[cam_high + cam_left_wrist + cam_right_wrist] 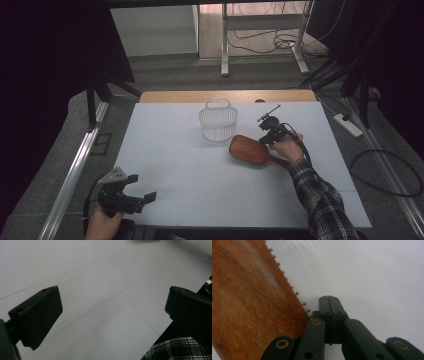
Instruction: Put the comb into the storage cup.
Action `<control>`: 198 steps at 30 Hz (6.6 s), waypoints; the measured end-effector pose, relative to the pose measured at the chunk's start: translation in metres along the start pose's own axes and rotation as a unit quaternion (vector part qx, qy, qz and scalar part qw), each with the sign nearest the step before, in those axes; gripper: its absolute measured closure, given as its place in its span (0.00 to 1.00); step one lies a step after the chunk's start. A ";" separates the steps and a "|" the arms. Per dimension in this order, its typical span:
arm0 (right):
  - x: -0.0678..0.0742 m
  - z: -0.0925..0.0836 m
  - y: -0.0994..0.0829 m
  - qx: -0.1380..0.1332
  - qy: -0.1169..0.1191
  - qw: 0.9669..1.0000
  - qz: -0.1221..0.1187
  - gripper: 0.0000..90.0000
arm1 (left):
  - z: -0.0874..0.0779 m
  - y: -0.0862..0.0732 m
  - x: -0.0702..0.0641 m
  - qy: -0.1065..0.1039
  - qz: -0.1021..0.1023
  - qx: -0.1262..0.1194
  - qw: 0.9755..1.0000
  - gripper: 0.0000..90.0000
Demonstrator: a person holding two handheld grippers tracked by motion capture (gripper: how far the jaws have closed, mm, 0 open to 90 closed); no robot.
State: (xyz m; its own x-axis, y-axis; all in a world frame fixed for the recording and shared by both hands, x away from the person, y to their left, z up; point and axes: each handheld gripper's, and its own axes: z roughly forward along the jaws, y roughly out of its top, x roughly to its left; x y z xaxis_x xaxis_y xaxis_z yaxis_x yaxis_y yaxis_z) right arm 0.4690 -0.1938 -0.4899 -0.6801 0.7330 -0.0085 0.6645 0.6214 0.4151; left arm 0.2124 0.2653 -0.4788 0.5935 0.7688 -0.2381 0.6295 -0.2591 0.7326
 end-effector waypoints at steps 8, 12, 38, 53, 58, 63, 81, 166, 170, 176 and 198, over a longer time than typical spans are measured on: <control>-0.003 -0.006 -0.016 -0.001 -0.002 1.000 0.008 1.00 | 0.000 0.000 0.000 0.000 0.000 0.000 1.000 0.01; -0.003 -0.008 -0.022 -0.001 -0.002 1.000 0.012 1.00 | 0.000 0.000 0.000 0.001 0.000 0.001 1.000 0.01; 0.004 -0.024 -0.051 -0.006 -0.010 1.000 0.013 1.00 | 0.001 0.001 0.000 0.001 0.002 0.002 1.000 0.01; 0.012 -0.054 -0.061 -0.065 -0.014 0.998 0.017 0.75 | 0.001 0.001 -0.001 0.001 0.003 0.002 1.000 0.01; 0.017 -0.064 -0.066 -0.083 -0.013 0.996 0.020 0.63 | 0.001 0.001 -0.001 0.001 0.003 0.002 1.000 0.01; 0.021 -0.073 -0.071 -0.096 -0.003 0.995 0.023 0.56 | 0.001 0.001 -0.001 0.001 0.003 0.002 1.000 0.01; 0.042 -0.083 -0.080 -0.098 0.005 0.995 0.007 0.23 | 0.001 0.001 -0.001 0.001 0.004 0.002 1.000 0.02; 0.059 -0.031 -0.086 -0.009 -0.002 0.998 0.060 0.80 | 0.003 0.002 -0.004 -0.002 0.020 0.012 1.000 0.02; 0.057 -0.033 -0.086 -0.015 -0.003 0.998 0.057 0.80 | 0.003 0.002 -0.004 -0.002 0.021 0.012 1.000 0.02; 0.057 -0.036 -0.088 -0.032 0.000 0.998 0.054 0.81 | 0.003 0.002 -0.004 0.000 0.020 0.013 1.000 0.02; 0.057 -0.050 -0.093 -0.082 0.014 0.995 0.048 0.81 | 0.009 0.010 -0.008 -0.010 0.040 0.012 0.999 0.01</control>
State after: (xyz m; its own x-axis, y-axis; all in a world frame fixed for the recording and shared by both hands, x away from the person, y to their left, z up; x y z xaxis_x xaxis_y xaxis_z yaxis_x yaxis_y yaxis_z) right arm 0.3528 -0.2238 -0.4837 -0.6253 0.7778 0.0630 0.6691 0.4928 0.5563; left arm 0.2184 0.2510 -0.4749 0.6515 0.7340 -0.1919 0.5913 -0.3328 0.7346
